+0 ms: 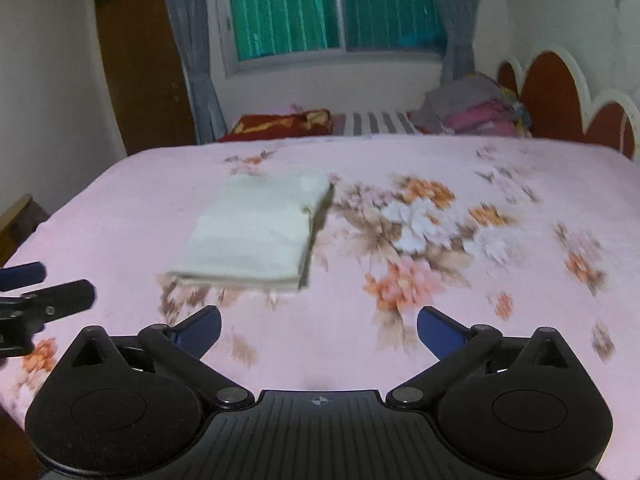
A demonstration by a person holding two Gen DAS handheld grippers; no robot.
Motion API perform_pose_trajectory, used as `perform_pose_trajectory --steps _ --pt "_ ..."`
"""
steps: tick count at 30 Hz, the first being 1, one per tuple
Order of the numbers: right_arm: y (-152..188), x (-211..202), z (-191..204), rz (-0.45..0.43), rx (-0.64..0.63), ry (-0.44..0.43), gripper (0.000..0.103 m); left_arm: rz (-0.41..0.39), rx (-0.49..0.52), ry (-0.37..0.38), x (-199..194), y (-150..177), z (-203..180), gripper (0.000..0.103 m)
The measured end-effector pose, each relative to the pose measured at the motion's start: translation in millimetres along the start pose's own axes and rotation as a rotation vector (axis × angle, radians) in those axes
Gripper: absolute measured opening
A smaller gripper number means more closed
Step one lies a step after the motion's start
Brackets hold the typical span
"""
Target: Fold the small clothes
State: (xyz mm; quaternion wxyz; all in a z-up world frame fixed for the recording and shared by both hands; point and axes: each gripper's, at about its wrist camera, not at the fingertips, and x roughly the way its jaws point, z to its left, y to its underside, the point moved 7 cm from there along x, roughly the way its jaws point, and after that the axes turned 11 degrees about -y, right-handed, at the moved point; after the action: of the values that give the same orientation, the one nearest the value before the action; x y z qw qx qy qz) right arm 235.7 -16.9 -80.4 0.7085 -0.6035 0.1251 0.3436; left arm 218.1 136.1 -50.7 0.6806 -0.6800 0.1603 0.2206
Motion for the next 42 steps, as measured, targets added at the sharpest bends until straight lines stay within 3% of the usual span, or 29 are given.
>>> perform_pose_trajectory --steps 10,18,42 --pt "22 -69 36 -0.036 -0.067 0.015 0.103 -0.031 0.004 0.006 -62 9 -8 0.103" --pt "17 -110 46 -0.098 -0.074 0.017 0.103 -0.079 -0.018 0.014 -91 6 -12 0.103" --pt "15 -136 44 -0.138 -0.072 0.001 0.103 -0.118 -0.017 0.004 -100 1 -13 0.103"
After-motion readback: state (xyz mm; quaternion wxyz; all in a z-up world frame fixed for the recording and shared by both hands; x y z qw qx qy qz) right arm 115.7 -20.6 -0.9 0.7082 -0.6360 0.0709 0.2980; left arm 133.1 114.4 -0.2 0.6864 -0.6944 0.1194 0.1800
